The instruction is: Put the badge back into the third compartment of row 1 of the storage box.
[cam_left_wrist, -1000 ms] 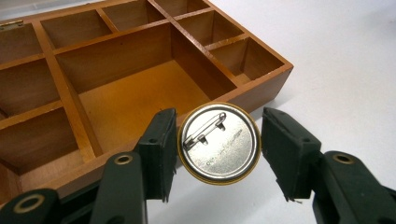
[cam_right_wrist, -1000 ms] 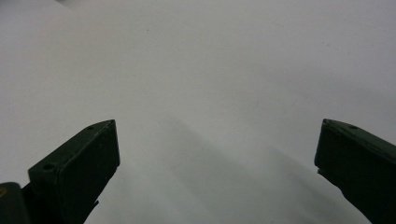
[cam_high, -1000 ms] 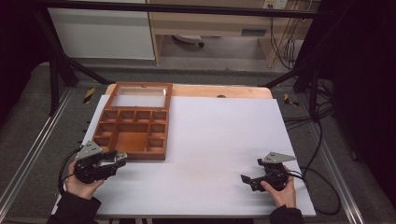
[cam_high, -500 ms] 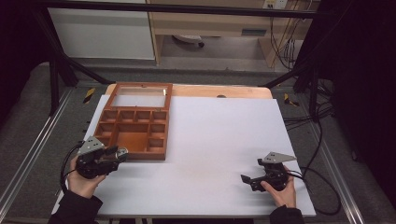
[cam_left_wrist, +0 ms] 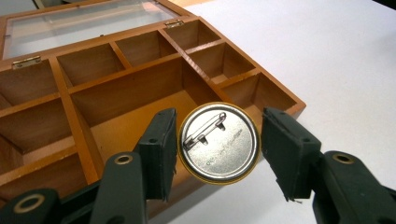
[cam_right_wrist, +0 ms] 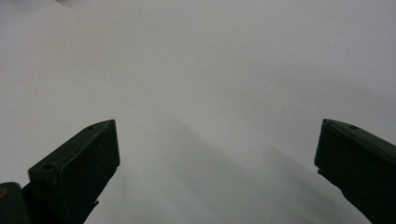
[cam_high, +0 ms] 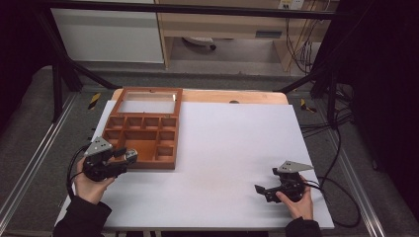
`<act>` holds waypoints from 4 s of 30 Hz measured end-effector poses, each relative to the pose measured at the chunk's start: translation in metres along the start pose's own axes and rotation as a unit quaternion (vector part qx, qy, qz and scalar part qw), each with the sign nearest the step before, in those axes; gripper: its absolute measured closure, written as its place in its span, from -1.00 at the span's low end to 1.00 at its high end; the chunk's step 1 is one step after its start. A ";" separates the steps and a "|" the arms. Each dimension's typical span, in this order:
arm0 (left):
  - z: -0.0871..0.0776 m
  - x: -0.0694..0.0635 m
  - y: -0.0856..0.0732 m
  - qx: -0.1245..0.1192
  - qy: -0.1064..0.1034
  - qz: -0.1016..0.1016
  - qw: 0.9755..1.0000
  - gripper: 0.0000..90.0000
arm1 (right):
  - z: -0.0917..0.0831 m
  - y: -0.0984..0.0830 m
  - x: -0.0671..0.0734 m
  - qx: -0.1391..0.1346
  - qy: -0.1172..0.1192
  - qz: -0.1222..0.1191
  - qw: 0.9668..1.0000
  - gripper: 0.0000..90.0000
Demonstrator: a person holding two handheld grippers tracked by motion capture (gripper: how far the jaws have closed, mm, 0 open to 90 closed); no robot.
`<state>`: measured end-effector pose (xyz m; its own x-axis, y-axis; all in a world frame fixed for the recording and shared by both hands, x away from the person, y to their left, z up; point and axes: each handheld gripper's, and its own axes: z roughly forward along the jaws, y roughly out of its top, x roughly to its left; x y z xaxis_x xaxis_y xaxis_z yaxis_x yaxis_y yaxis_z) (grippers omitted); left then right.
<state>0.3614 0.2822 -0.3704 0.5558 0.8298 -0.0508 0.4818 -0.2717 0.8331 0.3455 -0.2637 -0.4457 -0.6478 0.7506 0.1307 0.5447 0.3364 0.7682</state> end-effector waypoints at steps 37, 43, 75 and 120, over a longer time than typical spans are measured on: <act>0.033 0.012 0.035 -0.003 0.018 -0.007 1.000 0.02 | 0.001 0.000 0.000 0.002 -0.001 -0.002 1.000 -0.98; 0.040 0.014 0.040 -0.003 0.020 -0.011 1.000 0.02 | 0.000 0.000 0.000 0.002 -0.001 -0.002 1.000 -0.98; 0.080 0.032 0.052 0.010 0.051 -0.028 0.998 0.02 | 0.001 0.000 0.000 0.004 -0.002 -0.005 1.000 -0.98; 0.129 0.056 0.062 0.028 0.080 -0.042 0.995 0.02 | 0.001 -0.001 0.000 0.005 -0.003 -0.005 1.000 -0.98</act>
<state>0.5098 0.2486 -0.3927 0.3981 0.9169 -0.0273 0.5619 -0.2202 0.7974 0.3457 -0.2632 -0.4469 -0.6490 0.7514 0.1193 0.5439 0.3486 0.7633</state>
